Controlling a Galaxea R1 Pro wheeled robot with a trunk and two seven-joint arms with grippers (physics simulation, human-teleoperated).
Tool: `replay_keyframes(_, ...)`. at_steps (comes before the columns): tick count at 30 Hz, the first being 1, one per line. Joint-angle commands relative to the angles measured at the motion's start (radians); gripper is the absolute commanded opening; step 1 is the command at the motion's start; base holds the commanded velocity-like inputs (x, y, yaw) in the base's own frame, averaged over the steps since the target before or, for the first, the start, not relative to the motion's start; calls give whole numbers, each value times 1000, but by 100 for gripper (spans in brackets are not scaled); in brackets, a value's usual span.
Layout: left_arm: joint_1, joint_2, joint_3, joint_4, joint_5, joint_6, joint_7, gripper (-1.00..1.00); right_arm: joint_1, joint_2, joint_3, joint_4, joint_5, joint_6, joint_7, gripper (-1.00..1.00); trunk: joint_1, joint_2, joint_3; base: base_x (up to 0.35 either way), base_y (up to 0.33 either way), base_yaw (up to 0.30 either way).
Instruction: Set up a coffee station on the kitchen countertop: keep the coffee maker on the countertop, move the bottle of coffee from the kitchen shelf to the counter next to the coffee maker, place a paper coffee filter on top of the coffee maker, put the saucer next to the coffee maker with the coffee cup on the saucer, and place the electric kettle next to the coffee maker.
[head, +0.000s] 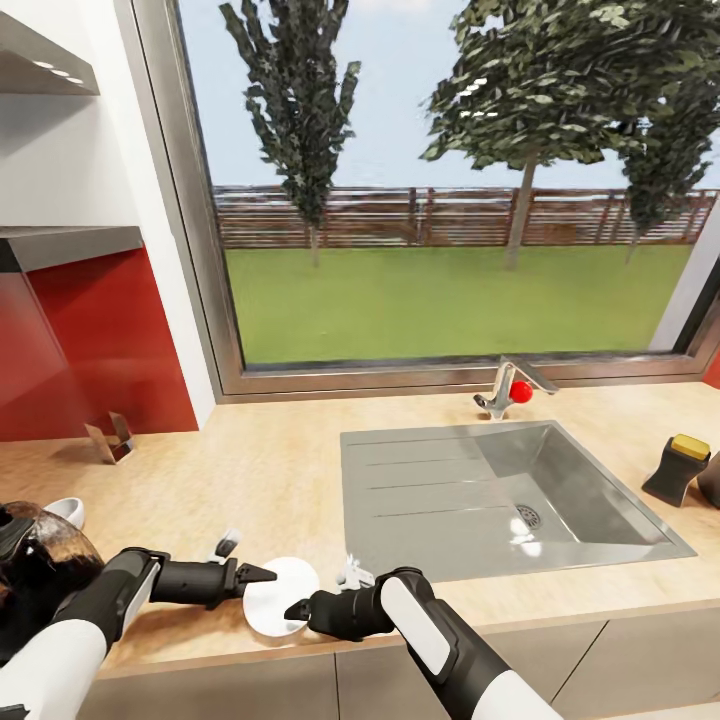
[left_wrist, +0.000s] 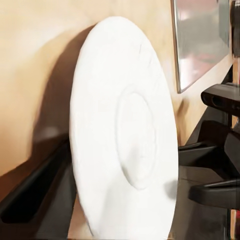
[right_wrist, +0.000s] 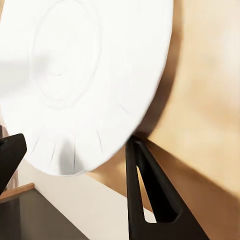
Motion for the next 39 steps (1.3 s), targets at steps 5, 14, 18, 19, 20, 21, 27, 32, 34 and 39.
replay_keyframes(5,-1,-3,5,-1,-15,6,-52,100,0,0,3,5,9,4,-11,100,1,-2,-3,0,0,0)
replay_keyframes(14,-1,-1,5,-2,-16,4,-64,-100,0,0,3,5,9,4,-11,100,1,-2,-3,0,0,0)
replay_keyframes(18,-1,-1,5,-2,-16,5,-64,-100,0,0,3,5,9,4,-11,100,1,-2,-3,0,0,0)
replay_keyframes(19,-1,-1,5,-2,-16,5,-64,-100,0,0,3,5,9,4,-11,100,1,-2,-3,0,0,0)
replay_keyframes(20,-1,-1,5,-2,-16,5,-64,-100,0,0,3,5,9,4,-11,100,1,-2,-3,0,0,0)
replay_keyframes(21,-1,-2,5,-2,-16,5,-64,-100,0,0,3,5,9,4,-11,100,1,-2,-3,0,0,0)
replay_keyframes(27,-1,-1,5,-2,-16,5,-64,-100,0,0,3,5,9,4,-11,100,1,-2,-3,0,0,0)
replay_keyframes(32,-2,-1,4,-2,-18,4,-64,-100,0,0,3,4,9,4,-11,100,1,-2,-3,0,0,0)
replay_keyframes(34,-2,0,3,-2,-16,5,-64,-100,0,0,2,-2,9,4,-11,100,1,-2,-3,0,0,0)
replay_keyframes(39,-11,11,13,-11,-13,10,-65,-100,0,0,-1,-57,8,4,-13,100,1,-2,-3,0,0,0)
